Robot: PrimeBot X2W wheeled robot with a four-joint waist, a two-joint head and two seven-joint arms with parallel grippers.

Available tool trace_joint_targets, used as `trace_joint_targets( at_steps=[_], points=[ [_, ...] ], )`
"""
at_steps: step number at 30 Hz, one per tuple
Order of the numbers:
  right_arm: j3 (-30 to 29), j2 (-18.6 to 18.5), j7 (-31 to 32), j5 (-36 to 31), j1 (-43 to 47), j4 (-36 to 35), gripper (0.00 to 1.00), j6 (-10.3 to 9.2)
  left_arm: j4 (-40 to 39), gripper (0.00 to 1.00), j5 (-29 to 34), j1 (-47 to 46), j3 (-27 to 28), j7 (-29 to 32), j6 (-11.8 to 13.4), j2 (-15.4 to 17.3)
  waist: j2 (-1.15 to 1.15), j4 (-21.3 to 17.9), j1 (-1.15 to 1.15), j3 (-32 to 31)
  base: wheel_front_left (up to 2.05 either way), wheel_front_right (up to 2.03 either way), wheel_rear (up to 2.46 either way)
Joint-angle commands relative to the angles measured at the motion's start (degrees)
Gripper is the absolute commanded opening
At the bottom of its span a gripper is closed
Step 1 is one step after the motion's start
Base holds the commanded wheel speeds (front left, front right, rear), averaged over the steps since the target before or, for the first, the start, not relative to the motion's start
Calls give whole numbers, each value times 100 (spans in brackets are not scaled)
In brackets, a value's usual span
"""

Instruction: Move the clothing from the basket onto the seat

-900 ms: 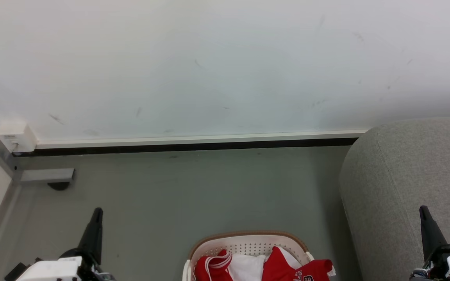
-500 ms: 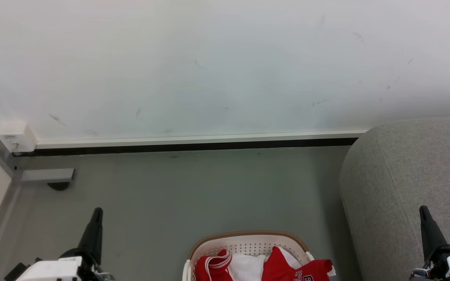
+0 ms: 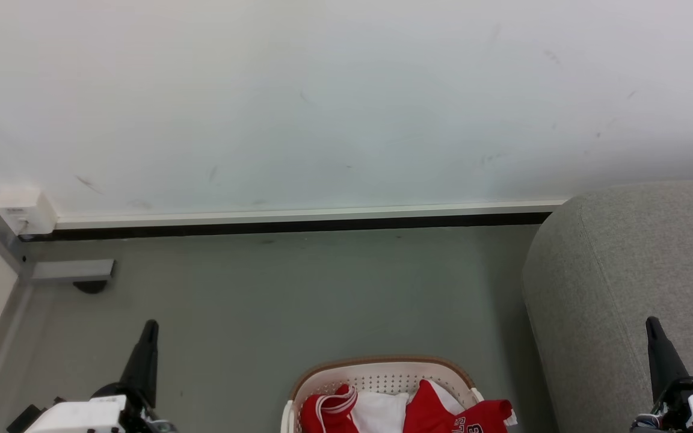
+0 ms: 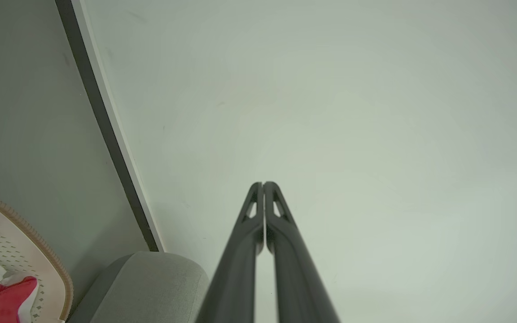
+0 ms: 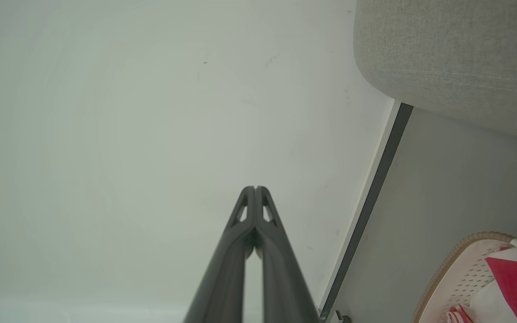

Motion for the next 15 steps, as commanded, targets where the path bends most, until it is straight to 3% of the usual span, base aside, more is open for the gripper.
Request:
trace_joint_targets(
  at_steps=[1, 15],
  points=[
    [-22, 1, 24, -37, -58, 8, 0, -12, 4, 0, -81, -44, 11, 26, -37, 42, 0, 0, 0, 0, 0, 0, 0],
    [-22, 0, 24, -37, -58, 8, 0, -12, 4, 0, -81, -44, 11, 26, -37, 42, 0, 0, 0, 0, 0, 0, 0]
  ],
)
